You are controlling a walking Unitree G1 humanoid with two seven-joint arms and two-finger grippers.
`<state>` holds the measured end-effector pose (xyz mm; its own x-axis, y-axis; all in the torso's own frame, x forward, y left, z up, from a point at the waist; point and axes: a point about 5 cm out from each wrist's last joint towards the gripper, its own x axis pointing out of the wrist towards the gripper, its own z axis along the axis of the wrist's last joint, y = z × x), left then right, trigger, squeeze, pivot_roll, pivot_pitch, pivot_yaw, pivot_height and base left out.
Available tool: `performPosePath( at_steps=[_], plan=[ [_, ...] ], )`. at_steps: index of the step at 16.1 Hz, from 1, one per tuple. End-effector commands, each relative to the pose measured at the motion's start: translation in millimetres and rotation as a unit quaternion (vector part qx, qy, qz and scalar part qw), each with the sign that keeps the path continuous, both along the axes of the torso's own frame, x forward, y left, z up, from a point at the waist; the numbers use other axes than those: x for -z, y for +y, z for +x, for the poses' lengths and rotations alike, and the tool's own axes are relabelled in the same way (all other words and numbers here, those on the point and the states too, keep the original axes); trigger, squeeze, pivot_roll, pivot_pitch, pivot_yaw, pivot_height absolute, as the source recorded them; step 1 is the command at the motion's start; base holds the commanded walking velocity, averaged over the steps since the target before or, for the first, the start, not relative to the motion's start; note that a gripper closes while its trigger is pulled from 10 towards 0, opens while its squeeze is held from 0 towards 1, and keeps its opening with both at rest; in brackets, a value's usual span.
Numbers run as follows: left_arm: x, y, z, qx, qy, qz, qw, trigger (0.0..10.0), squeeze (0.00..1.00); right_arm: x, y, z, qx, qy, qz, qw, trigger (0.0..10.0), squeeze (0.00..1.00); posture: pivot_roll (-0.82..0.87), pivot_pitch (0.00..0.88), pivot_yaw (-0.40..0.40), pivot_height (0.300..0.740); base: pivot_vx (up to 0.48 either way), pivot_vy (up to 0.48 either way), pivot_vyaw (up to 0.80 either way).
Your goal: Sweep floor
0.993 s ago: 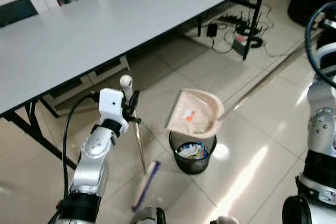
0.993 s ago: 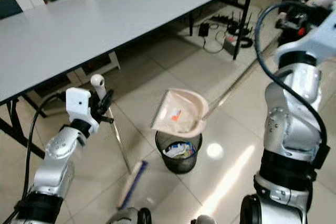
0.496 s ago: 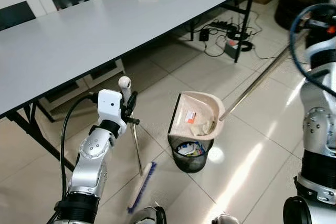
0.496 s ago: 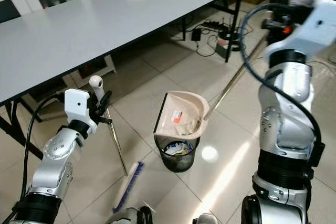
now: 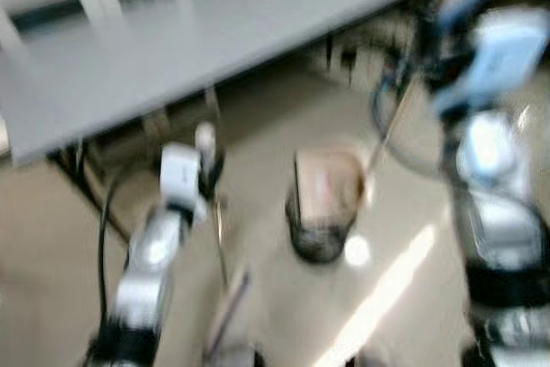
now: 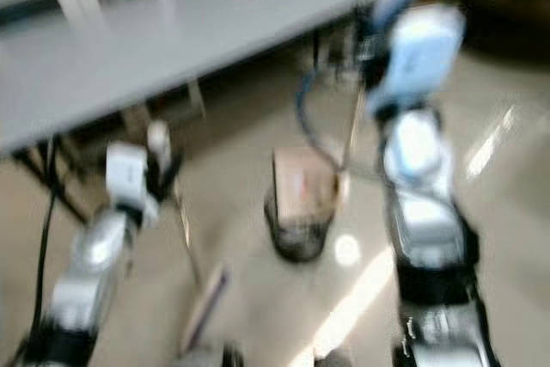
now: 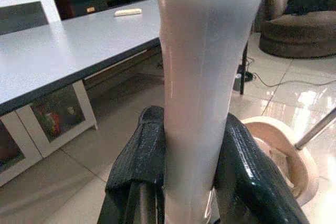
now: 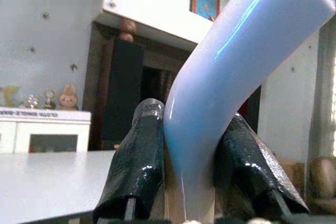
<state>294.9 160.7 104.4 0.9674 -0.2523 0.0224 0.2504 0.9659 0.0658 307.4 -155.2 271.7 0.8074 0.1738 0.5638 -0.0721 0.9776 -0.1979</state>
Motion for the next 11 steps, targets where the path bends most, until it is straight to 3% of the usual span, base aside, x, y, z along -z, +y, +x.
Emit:
performPosePath(
  at_steps=[1,5,11],
  plan=[
    [-10,1.5,2.6,-0.002,-0.019,0.005,1.000,10.0,0.00,-7,3.1,-1.6,0.006,-0.051,-0.013,0.999,10.0,0.00,-0.01,0.098,0.113,0.740,0.000,0.000,0.00],
    [-12,5.6,0.9,-0.005,-0.021,0.012,1.000,10.0,0.00,5,22.3,7.3,-0.004,-0.073,-0.083,0.994,10.0,0.00,0.02,0.100,0.104,0.740,0.000,0.000,0.00],
    [-13,9.5,-2.0,-0.007,-0.021,0.019,1.000,10.0,0.00,10,23.6,17.5,0.008,-0.107,-0.105,0.989,10.0,0.00,0.04,0.103,0.111,0.740,0.000,0.000,0.00]
  ],
)
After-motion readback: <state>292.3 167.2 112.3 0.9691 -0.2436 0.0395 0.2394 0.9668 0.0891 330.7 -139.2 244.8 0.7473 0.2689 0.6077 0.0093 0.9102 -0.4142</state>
